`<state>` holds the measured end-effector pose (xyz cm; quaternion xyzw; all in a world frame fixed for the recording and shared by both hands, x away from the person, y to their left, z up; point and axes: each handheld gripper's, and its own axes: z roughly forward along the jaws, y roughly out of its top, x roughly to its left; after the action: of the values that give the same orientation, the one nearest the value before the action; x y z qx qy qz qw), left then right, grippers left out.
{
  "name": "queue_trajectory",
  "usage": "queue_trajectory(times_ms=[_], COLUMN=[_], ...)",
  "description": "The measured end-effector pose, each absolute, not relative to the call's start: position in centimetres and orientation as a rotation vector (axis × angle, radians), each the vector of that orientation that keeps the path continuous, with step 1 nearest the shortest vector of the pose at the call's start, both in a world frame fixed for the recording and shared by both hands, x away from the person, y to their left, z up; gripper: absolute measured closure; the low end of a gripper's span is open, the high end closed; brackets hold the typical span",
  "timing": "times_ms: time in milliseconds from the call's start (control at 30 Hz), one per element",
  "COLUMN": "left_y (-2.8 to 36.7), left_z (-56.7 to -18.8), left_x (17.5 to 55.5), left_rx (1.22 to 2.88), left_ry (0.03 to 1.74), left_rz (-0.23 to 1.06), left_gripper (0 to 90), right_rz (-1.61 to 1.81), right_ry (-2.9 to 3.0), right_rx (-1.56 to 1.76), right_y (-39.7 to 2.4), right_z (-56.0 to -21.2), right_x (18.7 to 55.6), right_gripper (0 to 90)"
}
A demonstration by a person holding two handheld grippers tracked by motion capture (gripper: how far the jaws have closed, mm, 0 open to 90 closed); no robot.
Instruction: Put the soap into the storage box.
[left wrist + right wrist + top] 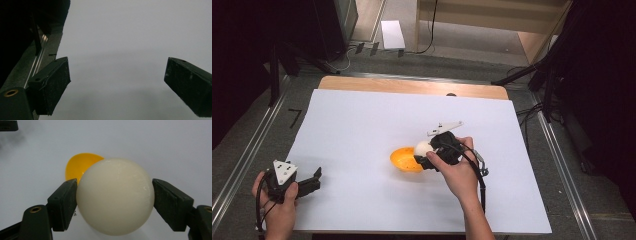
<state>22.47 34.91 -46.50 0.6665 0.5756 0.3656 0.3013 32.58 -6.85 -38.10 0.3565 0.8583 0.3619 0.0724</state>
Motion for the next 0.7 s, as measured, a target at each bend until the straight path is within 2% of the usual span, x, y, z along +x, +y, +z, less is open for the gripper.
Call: queue_trajectory(times_ms=[700], left_y=[34.9], left_z=[-46.5], left_x=[22.5], left_rx=[1.771], left_ry=[1.526], left_rz=[0.967], left_gripper=[7.1], right_rz=[1.065], right_ry=[2.599], right_rx=[1.048], right_y=[-5.0], right_z=[-38.7], right_x=[32.6], right_gripper=[24.1])
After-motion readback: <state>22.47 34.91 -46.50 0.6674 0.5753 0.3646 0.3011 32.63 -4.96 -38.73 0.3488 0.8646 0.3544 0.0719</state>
